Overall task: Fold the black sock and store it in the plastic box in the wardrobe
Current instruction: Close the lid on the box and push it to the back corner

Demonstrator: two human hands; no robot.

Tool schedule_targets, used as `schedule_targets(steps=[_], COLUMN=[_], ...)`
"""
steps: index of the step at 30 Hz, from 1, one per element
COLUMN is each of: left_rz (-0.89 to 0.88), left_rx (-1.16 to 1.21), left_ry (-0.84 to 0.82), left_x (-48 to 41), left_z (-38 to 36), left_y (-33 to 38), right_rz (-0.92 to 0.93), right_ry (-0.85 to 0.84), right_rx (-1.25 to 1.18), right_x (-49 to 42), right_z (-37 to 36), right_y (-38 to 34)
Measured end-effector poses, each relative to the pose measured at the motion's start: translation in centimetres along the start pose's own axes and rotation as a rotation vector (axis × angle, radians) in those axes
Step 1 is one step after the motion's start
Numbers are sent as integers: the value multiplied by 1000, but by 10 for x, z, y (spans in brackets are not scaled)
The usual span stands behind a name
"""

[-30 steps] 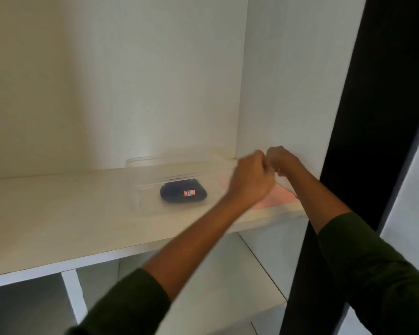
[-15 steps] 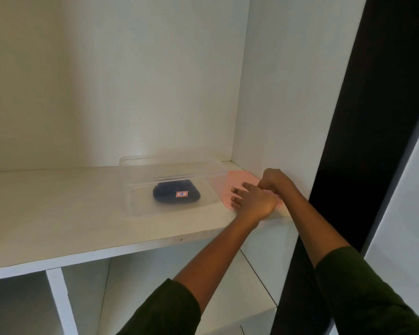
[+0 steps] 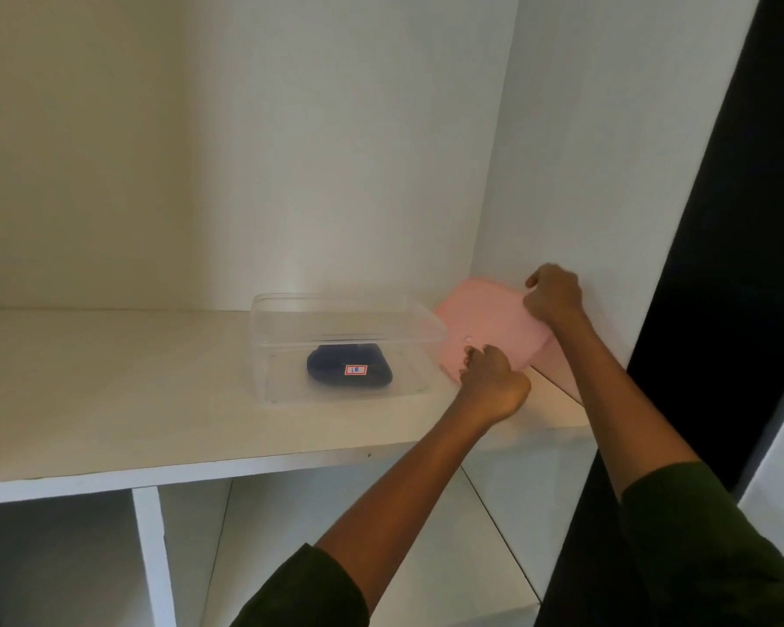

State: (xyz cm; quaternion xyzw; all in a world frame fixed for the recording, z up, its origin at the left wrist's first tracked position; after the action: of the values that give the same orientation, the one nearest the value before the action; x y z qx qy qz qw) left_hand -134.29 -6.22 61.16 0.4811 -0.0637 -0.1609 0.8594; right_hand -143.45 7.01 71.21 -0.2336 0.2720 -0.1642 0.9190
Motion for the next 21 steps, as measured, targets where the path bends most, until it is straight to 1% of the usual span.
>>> schedule_targets(steps=[2, 4, 6, 8, 9, 11, 13, 14, 15, 16, 18, 19, 20, 21], left_rz=[-128, -245, -342, -375, -366, -299, -177, -109, -60, -33, -37, -40, -38, -25], left_rx=[67, 125, 130, 114, 109, 95, 65, 47, 52, 96, 293, 379, 406, 397], left_ry=[112, 274, 450, 584, 635, 732, 814, 828, 810, 758, 600, 542, 523, 547], left_x=[10, 21, 29, 34, 35, 33, 30, 29, 27, 25, 21, 20, 20, 21], left_z=[29, 72, 120, 167, 190, 235, 276, 292, 304, 310, 310, 309, 309, 313], left_y=[22, 44, 62, 70, 68, 53, 24, 6, -10, -24, -44, -51, -56, -63], right_rz=[126, 290, 453, 638, 728, 820, 827, 807, 769, 724, 654, 633, 609, 586], right_ry=[155, 311, 435, 477, 462, 387, 275, 201, 107, -11, -257, -352, -425, -490], right_rx=[-58, -78, -125, -205, -256, -363, -453, -494, -536, -583, -658, -671, -670, -669], right_x=[-2, 3, 13, 26, 31, 35, 30, 26, 20, 14, 11, 11, 11, 12], right_z=[35, 67, 93, 111, 116, 121, 116, 108, 97, 82, 49, 34, 19, 5], right_y=[-28, -63, -98, -136, -153, -178, -192, -197, -199, -201, -205, -208, -209, -210])
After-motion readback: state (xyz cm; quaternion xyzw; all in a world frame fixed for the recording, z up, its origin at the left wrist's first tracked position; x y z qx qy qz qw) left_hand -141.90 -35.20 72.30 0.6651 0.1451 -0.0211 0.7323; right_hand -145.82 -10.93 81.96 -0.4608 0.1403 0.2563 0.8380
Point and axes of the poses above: each hand's wrist, its own x-axis away from the middle knuckle, its own z-axis out of the back of the hand, y = z × x, the point moved 10 cm from there along -x, towards the middle knuckle, and after that the axes turned 3 degrees about -z, right-handed, at the moved point
